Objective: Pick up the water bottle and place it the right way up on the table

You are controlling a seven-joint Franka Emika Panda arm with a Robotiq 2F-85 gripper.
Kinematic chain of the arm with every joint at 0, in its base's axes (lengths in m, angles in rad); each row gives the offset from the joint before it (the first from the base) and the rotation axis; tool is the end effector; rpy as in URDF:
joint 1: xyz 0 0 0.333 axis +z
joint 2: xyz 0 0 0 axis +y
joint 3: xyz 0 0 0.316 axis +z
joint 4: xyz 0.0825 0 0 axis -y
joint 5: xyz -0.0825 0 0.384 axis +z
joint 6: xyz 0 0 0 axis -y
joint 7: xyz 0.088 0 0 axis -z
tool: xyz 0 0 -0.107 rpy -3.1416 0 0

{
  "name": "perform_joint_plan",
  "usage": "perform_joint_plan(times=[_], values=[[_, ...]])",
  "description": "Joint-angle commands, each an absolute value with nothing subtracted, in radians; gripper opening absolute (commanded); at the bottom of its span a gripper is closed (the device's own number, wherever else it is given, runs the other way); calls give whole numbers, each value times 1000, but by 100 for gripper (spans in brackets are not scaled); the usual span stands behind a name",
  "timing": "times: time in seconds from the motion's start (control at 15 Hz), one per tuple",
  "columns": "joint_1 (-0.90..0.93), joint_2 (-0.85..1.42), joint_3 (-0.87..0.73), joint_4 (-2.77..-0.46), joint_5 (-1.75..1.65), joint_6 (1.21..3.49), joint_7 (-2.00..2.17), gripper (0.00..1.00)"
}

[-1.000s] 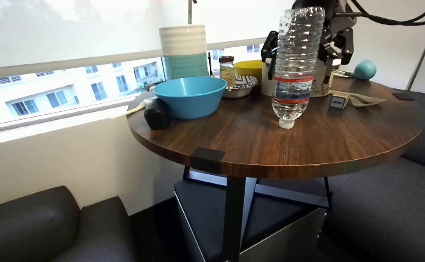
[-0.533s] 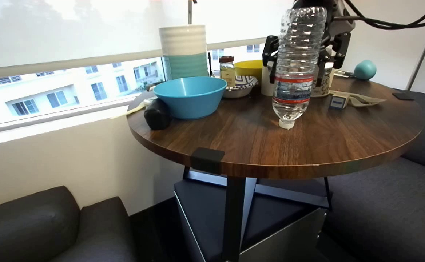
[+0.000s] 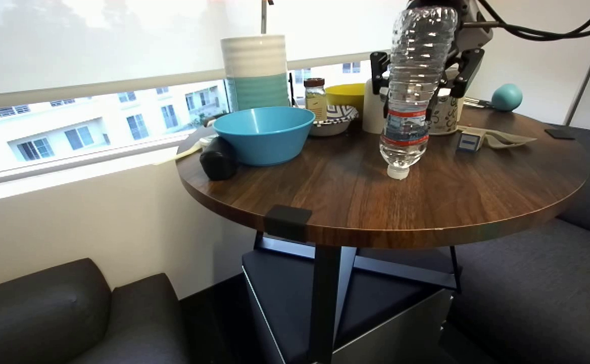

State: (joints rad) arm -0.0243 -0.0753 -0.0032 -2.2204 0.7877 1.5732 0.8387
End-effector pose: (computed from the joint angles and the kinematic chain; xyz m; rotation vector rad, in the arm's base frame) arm 0.4608 0.0630 0.4038 -2.0804 1.2917 1.0550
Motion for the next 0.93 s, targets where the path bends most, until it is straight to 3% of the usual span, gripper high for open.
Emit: perform_joint_plan(times=[0.0,0.87], values=[[-13,-128,14,-2213,749,1606,854,22],[26,-361,175,-2276,326,1839,1020,22]])
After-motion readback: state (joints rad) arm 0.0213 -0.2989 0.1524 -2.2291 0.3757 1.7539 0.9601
